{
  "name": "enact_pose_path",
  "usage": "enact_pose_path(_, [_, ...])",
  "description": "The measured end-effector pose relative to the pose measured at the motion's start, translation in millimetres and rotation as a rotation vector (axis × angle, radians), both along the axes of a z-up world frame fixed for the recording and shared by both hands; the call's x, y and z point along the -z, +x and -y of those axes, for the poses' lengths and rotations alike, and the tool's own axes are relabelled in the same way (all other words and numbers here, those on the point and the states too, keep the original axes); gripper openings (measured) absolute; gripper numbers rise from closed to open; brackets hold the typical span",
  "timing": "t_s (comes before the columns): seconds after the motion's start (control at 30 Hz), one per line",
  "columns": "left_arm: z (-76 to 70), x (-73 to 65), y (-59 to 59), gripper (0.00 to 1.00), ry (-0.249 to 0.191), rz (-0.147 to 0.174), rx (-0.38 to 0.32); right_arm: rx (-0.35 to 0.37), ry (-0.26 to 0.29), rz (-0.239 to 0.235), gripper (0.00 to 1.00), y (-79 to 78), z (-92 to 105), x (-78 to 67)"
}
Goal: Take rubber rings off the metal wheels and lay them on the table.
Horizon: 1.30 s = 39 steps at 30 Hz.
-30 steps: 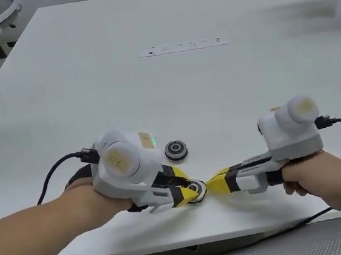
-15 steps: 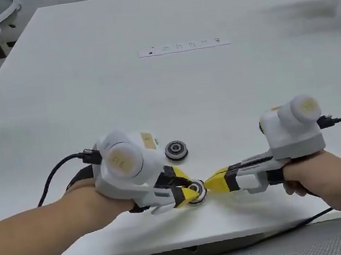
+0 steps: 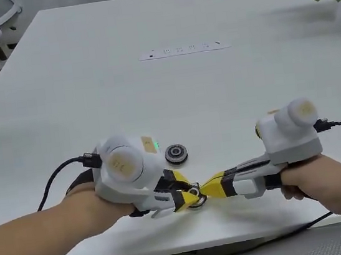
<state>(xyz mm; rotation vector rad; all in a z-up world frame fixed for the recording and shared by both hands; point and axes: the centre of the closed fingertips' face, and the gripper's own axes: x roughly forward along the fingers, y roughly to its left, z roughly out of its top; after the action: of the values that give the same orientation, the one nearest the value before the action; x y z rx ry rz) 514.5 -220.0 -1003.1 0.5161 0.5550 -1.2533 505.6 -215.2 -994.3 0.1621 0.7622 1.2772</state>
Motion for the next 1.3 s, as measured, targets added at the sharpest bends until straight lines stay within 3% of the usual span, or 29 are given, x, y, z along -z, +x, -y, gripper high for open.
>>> enact_pose_path(0.3, [1.5, -0.4, -0.6, 0.13, -0.003, 0.003, 0.001, -0.035, 0.051, -0.005, 0.0, -4.5, -6.7, -7.3])
enact_pose_path(0.37, [1.4, -0.4, -0.8, 0.13, -0.004, 0.003, 0.002, -0.042, 0.035, 0.016, 0.0, -5.0, -6.2, -6.1])
enact_pose_path(0.63, [2.0, -0.6, -0.6, 0.13, -0.017, -0.002, 0.003, -0.03, 0.024, 0.028, 0.0, -1.7, -1.1, -2.0])
enact_pose_path(1.0, [2.4, -0.4, -0.6, 0.14, 0.007, -0.011, 0.006, -0.023, 0.015, 0.033, 0.0, 1.2, 1.4, 0.1])
enact_pose_path(1.3, [1.1, -8.5, -3.8, 0.21, -0.015, -0.048, 0.006, -0.008, 0.016, 0.04, 0.0, 6.1, 3.4, -1.4])
